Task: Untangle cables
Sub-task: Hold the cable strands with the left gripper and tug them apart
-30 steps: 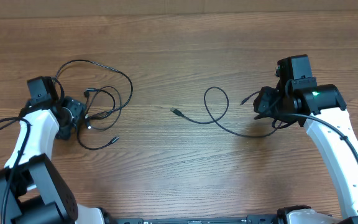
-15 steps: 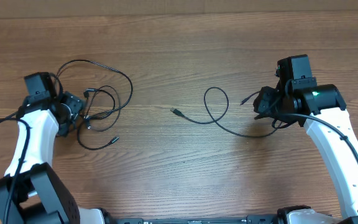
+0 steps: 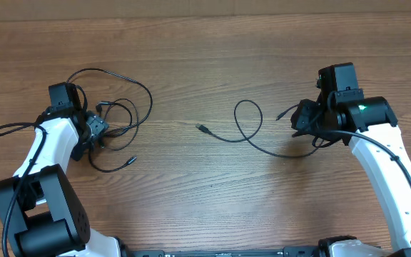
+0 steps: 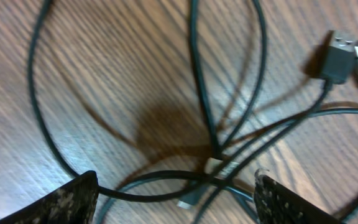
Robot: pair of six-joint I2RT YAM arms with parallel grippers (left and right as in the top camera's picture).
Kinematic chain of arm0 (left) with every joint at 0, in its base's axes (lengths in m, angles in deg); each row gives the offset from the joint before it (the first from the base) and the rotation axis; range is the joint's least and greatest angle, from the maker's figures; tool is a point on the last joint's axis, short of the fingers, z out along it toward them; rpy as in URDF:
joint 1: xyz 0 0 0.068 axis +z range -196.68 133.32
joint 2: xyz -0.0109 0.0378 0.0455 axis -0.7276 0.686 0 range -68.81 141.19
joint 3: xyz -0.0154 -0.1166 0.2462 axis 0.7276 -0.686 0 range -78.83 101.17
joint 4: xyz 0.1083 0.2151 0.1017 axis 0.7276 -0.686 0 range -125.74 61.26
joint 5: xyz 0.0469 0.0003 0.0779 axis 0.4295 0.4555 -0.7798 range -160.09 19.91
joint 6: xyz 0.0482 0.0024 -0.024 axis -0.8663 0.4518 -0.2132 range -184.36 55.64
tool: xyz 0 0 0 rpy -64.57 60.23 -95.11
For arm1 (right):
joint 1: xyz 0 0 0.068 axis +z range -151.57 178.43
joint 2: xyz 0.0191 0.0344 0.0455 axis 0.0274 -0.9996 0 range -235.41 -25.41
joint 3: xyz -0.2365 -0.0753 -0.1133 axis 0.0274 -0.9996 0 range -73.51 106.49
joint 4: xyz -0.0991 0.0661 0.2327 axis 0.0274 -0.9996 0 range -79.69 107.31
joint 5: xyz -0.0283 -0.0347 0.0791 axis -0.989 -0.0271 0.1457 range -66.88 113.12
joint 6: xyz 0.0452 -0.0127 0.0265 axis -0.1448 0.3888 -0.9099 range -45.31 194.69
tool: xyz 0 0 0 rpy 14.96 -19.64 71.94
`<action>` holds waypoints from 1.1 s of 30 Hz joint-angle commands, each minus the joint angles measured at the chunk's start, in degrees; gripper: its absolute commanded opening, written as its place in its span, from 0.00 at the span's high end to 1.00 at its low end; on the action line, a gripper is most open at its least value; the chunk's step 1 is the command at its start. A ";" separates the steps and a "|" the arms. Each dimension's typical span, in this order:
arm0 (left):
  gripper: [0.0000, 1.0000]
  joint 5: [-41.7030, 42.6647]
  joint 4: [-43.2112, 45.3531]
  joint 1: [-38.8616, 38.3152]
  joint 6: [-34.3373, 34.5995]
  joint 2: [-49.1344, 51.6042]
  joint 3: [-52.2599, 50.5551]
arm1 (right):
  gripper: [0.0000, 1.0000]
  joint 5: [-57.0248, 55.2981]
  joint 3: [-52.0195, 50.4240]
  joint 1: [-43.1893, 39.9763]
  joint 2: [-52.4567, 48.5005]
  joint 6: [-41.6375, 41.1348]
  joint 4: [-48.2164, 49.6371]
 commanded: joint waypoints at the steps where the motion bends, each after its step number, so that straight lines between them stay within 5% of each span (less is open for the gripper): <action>1: 0.22 -3.30 -1.33 -0.04 -2.89 0.26 0.79 | 0.49 0.07 0.98 -0.11 -0.07 0.20 0.20; 8: 0.30 -3.32 -6.91 -0.04 -1.07 0.26 0.76 | 0.49 0.07 0.98 -0.11 -0.07 0.20 0.20; 11: 0.24 -2.47 -6.45 -0.07 -0.92 0.26 0.76 | 0.49 0.04 0.98 -0.11 -0.07 0.20 0.22; 21: 0.17 1.68 -3.32 -0.07 -16.85 0.55 0.76 | 0.49 0.07 0.98 -0.11 -0.07 0.20 0.20; 33: 0.24 -1.99 -6.62 -0.04 -16.33 0.63 0.74 | 0.49 0.07 0.98 -0.11 -0.07 0.20 0.15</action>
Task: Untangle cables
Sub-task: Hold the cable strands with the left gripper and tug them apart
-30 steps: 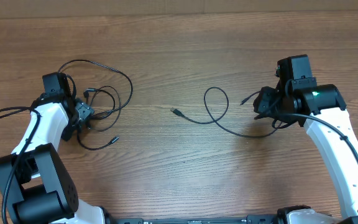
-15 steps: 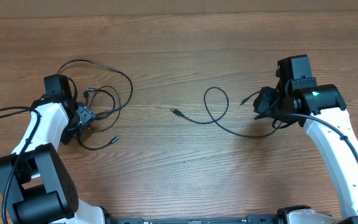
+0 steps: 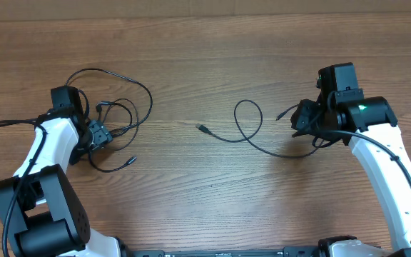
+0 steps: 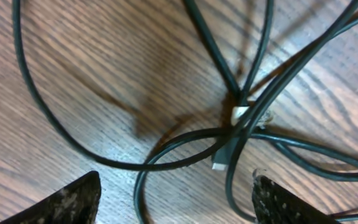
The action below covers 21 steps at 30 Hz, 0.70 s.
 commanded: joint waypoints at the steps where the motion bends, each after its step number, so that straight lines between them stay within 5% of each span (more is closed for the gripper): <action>1: 0.25 -3.85 -0.98 -0.04 -0.44 0.61 0.74 | 0.49 0.07 0.98 -0.11 -0.07 0.17 0.17; 8: 0.29 -12.79 -2.14 0.00 1.75 0.61 0.76 | 0.49 0.07 0.98 -0.11 -0.07 0.17 0.17; 12: 0.28 -18.32 -4.46 0.00 9.64 0.61 0.87 | 0.49 0.07 0.98 -0.11 -0.07 0.17 0.15; 21: 0.27 0.22 1.11 -0.07 1.92 -0.02 2.73 | 0.49 0.07 0.98 -0.11 -0.07 0.17 0.17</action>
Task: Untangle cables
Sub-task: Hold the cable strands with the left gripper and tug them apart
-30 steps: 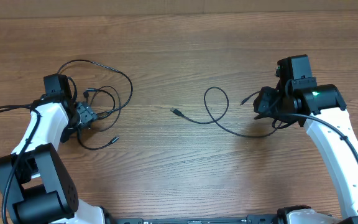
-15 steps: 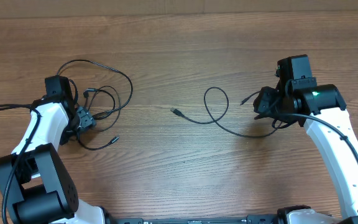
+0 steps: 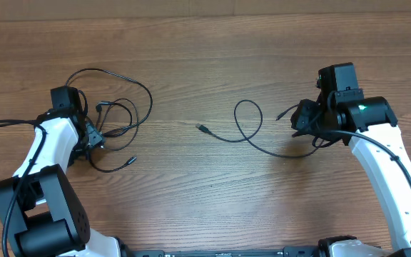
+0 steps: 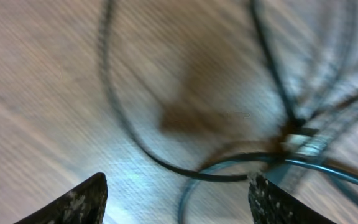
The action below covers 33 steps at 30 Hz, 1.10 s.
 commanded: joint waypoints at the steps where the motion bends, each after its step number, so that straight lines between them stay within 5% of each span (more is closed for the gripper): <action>1: 0.27 10.54 2.29 -0.07 -4.66 -0.07 2.93 | 0.49 0.07 0.98 -0.11 -0.07 0.20 0.13; 6: 0.25 17.16 5.14 -0.07 -9.27 -0.02 3.74 | 0.49 0.07 0.98 -0.11 -0.07 0.17 0.15; 18: 0.23 4.13 4.57 -0.07 -9.53 0.63 3.52 | 0.49 0.09 0.98 -0.11 -0.07 0.17 0.13; 24: 0.20 9.33 7.69 -0.07 -18.78 3.17 3.52 | 0.49 0.09 0.98 -0.11 -0.07 0.17 0.11; 28: 0.21 10.40 8.02 -0.07 -19.15 5.79 3.52 | 0.49 0.09 0.98 -0.11 -0.07 0.17 0.11; 33: 0.34 7.58 6.05 -0.07 -18.27 6.58 3.58 | 0.49 0.09 0.98 -0.11 -0.07 0.17 0.09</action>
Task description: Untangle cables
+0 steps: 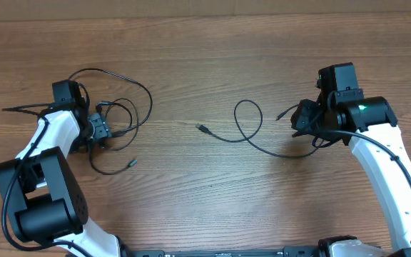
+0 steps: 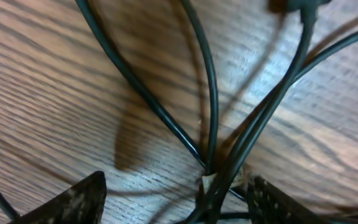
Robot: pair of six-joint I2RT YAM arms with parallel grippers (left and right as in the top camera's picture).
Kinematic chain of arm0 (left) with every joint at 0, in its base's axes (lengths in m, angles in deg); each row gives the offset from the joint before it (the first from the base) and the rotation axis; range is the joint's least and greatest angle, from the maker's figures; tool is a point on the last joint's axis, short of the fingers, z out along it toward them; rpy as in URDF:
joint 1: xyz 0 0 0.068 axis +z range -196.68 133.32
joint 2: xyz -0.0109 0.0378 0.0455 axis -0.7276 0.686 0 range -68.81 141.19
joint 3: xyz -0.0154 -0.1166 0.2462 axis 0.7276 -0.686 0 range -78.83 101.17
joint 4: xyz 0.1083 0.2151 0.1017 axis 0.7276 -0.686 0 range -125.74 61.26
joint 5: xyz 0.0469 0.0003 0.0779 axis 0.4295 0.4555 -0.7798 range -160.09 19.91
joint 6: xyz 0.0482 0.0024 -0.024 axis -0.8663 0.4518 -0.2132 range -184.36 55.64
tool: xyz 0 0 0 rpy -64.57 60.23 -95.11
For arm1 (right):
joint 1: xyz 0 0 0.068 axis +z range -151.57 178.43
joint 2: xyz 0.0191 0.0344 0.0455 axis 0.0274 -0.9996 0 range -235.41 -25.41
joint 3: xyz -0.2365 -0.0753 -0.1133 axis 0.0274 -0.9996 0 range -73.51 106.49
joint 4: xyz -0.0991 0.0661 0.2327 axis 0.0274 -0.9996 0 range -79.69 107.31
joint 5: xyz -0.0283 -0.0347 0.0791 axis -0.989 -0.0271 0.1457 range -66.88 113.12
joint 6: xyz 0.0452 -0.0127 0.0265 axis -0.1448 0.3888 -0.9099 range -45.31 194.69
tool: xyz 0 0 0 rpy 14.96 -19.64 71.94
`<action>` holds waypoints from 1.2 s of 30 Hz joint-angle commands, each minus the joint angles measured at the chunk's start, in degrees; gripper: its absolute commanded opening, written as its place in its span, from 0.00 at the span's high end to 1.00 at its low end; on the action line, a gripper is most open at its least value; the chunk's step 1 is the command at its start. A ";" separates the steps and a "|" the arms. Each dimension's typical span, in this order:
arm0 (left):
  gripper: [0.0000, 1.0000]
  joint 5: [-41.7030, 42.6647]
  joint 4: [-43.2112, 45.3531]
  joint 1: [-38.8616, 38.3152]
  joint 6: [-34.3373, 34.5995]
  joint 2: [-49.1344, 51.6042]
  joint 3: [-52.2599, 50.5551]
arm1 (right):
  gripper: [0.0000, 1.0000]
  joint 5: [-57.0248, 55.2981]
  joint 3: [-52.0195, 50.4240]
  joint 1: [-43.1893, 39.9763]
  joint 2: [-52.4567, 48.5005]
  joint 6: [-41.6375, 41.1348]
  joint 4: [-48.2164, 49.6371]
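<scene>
A tangle of thin black cables (image 1: 120,114) lies at the table's left. My left gripper (image 1: 98,130) sits low at the tangle's left side. In the left wrist view it (image 2: 179,208) is open, its fingers (image 2: 73,199) wide apart. Several strands cross between them at a small white tag (image 2: 207,182), and a dark plug (image 2: 297,5) shows at the top right. A separate black cable (image 1: 247,135) with a small plug (image 1: 202,128) lies at the centre. Its right end runs under my right gripper (image 1: 302,120), whose jaws are hidden.
The wooden table (image 1: 205,207) carries only the cables. A loose cable end (image 1: 129,162) reaches toward the front from the tangle. The left arm's own lead (image 1: 20,108) trails off to the left.
The open left gripper has shifted slightly toward the tangle's far side. The white-tagged crossing now lies between its fingers, nearer the right one. The right arm and centre cable are unchanged.
Throughout, the left gripper stood open and low at the left side of the tangle. It was at slightly different spots each time, with the tagged crossing in front of its fingers. The tangle kept almost the same shape. The right arm never moved.
</scene>
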 commanded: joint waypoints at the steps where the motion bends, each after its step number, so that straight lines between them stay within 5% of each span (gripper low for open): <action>1: 0.36 -2.84 -0.94 -0.07 0.17 -0.17 0.87 | 0.49 0.09 0.98 -0.11 -0.07 0.20 0.11; 9: 0.59 -3.74 -1.75 0.00 0.96 -4.74 0.90 | 0.49 0.07 0.98 -0.11 -0.07 0.20 0.13; 19: 0.56 -4.00 -6.88 0.00 3.89 -4.83 0.68 | 0.49 0.07 0.98 -0.11 -0.07 0.20 0.15; 36: 0.47 -5.33 -1.88 0.00 2.19 -3.43 -0.98 | 0.49 0.07 0.98 -0.11 -0.07 0.20 -0.24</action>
